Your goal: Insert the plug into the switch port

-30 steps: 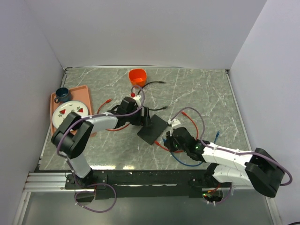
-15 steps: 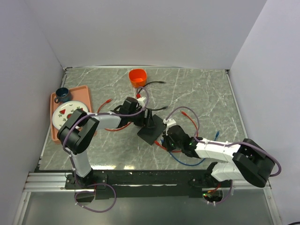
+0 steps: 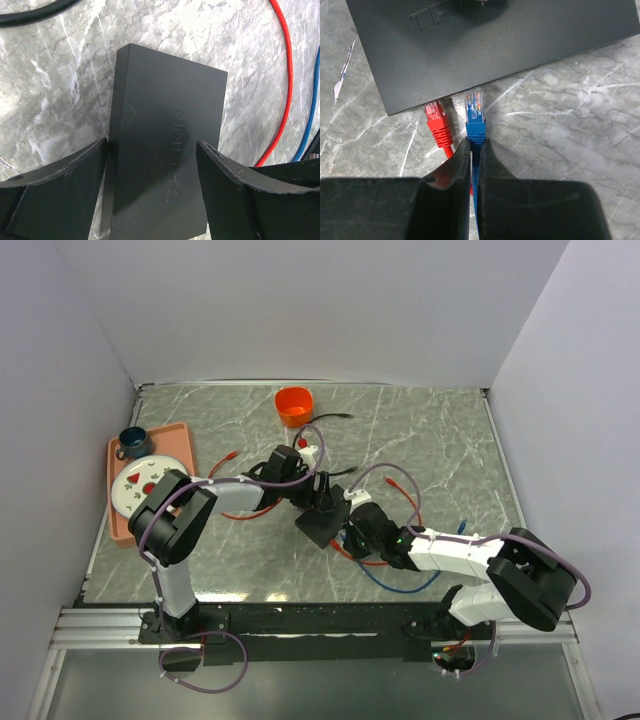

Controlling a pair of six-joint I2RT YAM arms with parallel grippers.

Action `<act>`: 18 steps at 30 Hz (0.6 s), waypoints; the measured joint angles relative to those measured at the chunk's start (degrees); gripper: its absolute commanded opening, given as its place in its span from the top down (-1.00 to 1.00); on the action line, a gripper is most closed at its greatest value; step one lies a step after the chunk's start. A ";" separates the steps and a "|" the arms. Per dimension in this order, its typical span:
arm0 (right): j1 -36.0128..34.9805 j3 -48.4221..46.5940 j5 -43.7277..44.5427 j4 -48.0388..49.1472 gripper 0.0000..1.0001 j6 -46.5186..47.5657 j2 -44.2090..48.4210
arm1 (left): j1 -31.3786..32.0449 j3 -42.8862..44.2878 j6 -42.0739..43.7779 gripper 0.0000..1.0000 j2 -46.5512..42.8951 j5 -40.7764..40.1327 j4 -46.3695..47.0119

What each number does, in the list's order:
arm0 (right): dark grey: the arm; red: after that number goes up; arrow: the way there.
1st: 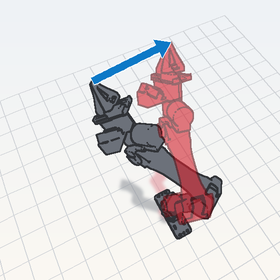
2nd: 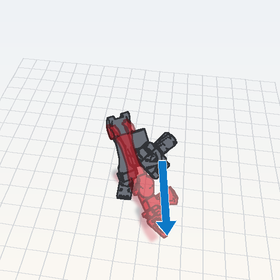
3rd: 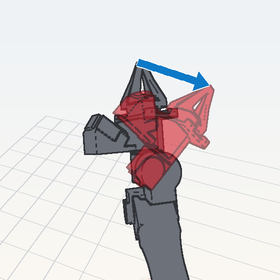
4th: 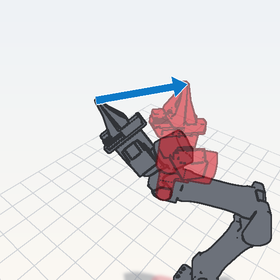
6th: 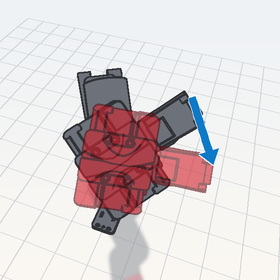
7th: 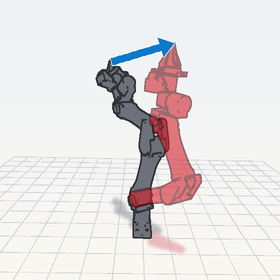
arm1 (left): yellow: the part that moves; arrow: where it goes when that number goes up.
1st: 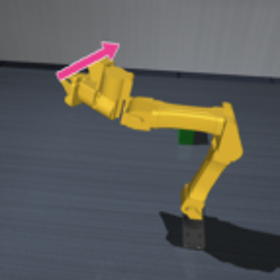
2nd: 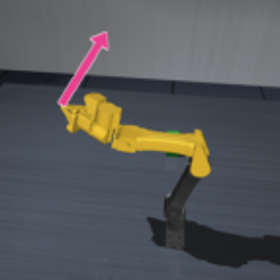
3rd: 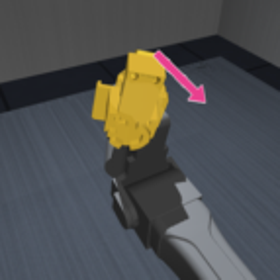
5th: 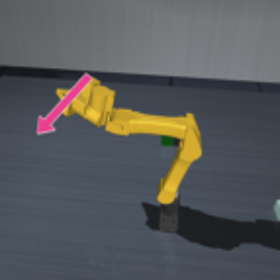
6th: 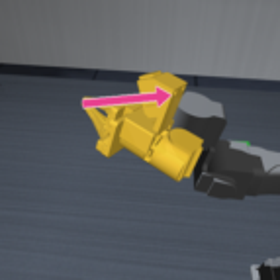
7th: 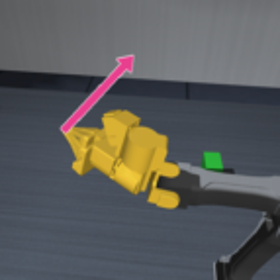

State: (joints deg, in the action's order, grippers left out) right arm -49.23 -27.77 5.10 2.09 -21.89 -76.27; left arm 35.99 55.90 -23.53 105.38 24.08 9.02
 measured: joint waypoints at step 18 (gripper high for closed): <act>0.00 -4.17 1.66 -5.18 1.00 -1.36 -3.02 | 0.11 1.25 0.48 -0.52 0.61 -0.37 -1.11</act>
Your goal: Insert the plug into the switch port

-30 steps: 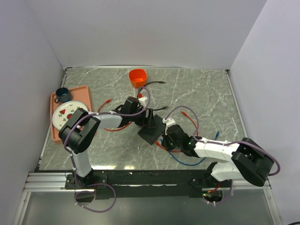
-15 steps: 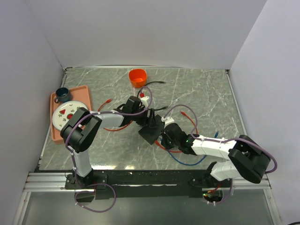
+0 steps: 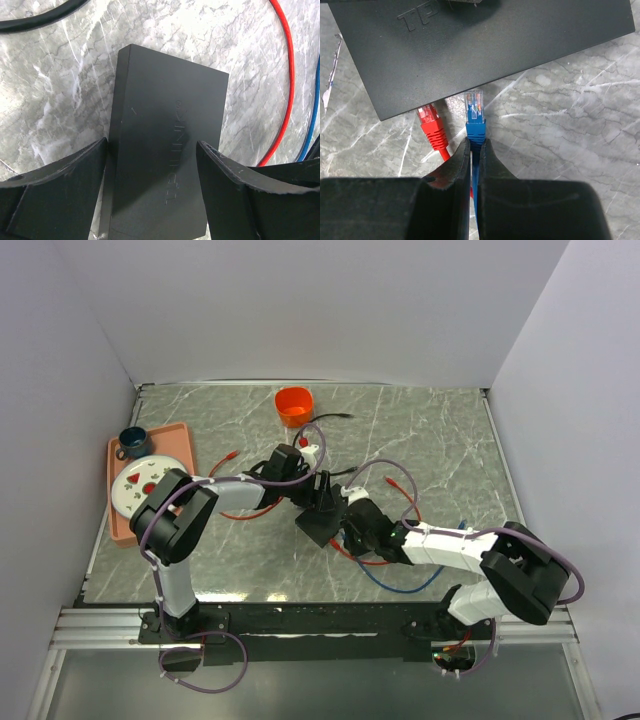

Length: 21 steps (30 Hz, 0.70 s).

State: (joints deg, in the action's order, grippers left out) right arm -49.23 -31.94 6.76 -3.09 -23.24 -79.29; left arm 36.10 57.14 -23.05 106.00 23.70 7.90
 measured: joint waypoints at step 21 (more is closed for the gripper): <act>-1.84 -2.67 1.53 -2.27 1.00 1.66 -2.34 | 0.00 1.18 -1.36 -0.48 0.76 -1.14 -0.66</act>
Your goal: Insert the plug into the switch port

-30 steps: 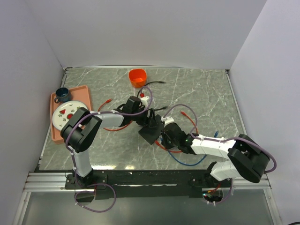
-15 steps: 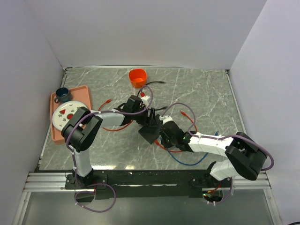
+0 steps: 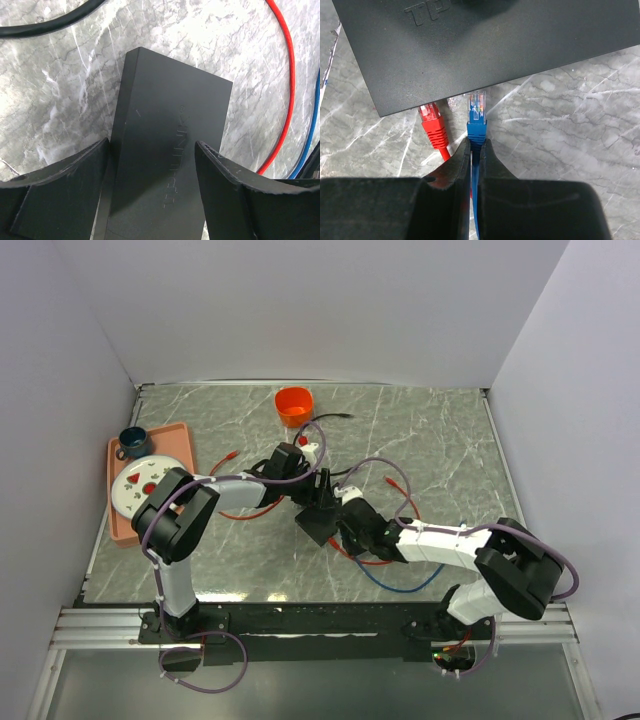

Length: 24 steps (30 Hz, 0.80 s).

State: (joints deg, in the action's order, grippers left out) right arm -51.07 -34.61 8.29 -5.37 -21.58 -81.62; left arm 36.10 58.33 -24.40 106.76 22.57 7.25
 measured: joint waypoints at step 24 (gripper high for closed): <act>-2.10 -1.97 1.70 -2.25 1.00 1.95 -1.22 | -0.55 2.03 -2.32 -0.51 1.55 0.20 -0.52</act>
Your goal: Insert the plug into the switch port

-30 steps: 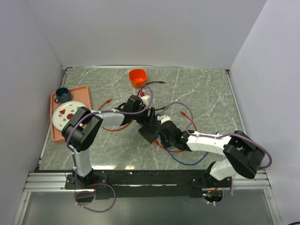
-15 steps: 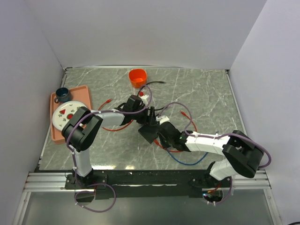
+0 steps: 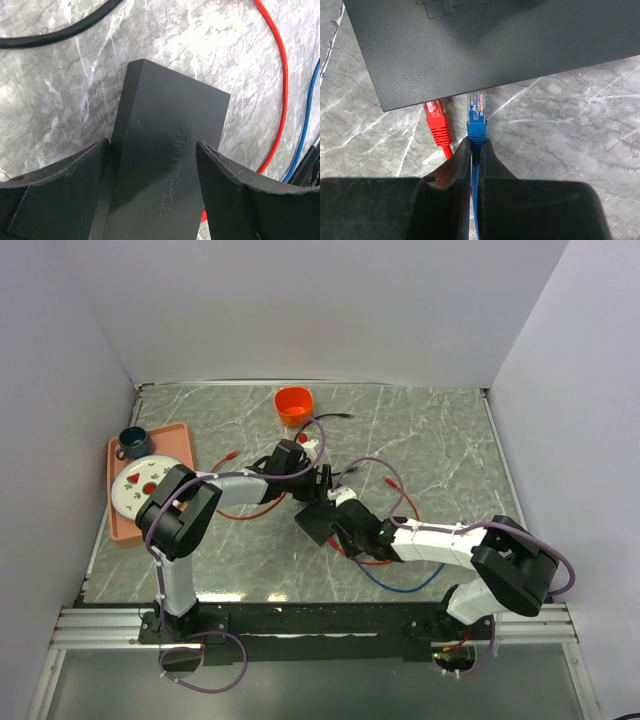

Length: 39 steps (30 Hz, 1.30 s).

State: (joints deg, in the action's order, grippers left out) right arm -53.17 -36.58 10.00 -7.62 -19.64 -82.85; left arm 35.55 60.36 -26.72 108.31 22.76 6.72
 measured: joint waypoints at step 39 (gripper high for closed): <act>-0.11 -5.22 -0.66 -4.39 1.00 1.46 -4.02 | -1.25 -5.62 -0.48 -0.22 -0.31 1.81 9.66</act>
State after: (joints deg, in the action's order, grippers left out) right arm -53.28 -41.80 9.34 -12.01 -18.17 -86.87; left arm 34.30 54.74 -27.20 108.01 24.58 16.38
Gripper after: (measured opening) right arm 0.056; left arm 0.625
